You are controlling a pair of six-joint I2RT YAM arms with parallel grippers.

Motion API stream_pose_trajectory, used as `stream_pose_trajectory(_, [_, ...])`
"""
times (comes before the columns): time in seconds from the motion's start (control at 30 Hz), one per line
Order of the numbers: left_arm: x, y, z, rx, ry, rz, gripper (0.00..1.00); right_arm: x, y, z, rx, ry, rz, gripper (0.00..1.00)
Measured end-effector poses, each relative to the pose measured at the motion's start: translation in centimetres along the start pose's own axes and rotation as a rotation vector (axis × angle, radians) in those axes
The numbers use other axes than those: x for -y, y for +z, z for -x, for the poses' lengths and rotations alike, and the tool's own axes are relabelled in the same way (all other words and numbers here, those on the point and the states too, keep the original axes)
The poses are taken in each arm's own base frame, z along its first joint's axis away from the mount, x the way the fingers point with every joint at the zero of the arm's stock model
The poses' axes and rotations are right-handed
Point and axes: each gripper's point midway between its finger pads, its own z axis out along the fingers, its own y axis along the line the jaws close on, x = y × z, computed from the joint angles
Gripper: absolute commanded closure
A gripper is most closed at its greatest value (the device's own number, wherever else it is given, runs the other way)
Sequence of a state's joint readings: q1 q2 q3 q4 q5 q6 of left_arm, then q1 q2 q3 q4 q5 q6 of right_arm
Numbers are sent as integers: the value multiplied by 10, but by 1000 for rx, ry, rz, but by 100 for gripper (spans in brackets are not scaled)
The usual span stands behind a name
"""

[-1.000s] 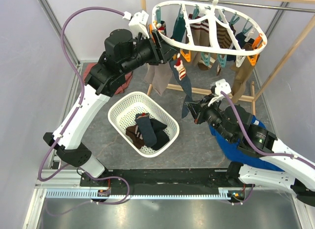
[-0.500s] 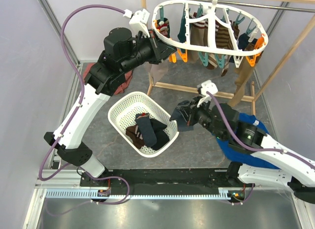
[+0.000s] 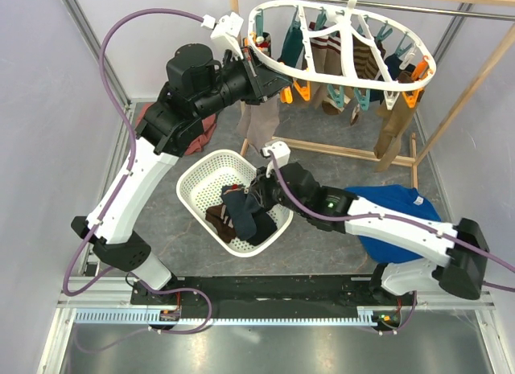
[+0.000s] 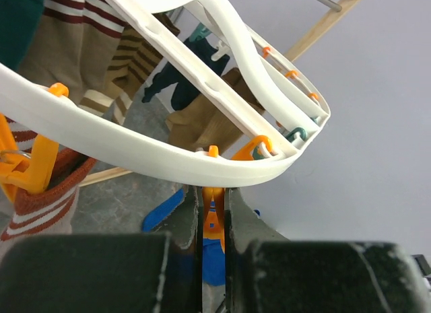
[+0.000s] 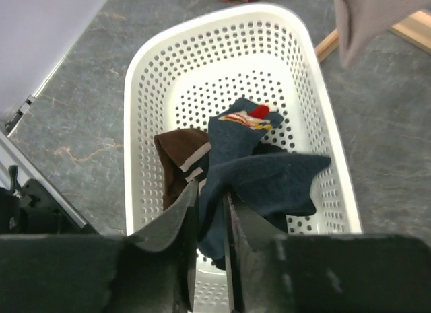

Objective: Remove the socks clipped to the hanger

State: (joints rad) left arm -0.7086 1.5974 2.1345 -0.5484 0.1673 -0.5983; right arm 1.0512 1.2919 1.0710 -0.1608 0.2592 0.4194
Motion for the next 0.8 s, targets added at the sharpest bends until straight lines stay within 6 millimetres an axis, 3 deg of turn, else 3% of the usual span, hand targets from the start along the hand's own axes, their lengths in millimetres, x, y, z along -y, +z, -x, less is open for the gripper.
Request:
stream_pose_trajectory(0.03, [1, 0, 0, -1, -8, -5, 98, 0, 6, -6, -16, 3, -5, 60])
stream_pose_trajectory(0.07, [3, -1, 0, -1, -14, -9, 98, 0, 12, -12, -32, 4, -10, 47])
stream_pose_trajectory(0.17, [5, -3, 1, 0, -28, -17, 98, 2, 22, -23, -83, -1, -34, 31])
stream_pose_trajectory(0.3, [9, -6, 4, 6, -54, -23, 98, 0, 13, -8, -71, -16, -34, 22])
stream_pose_trajectory(0.43, [12, -8, 5, 10, -88, -30, 98, 1, -22, 22, 5, -18, -21, 19])
stream_pose_trajectory(0.63, [18, -8, 4, 1, -117, -57, 98, 8, -102, 88, 233, 25, 11, 18])
stream_pose_trajectory(0.8, [21, -9, 3, -6, -153, -64, 98, 18, -128, 115, 332, 27, -28, 16])
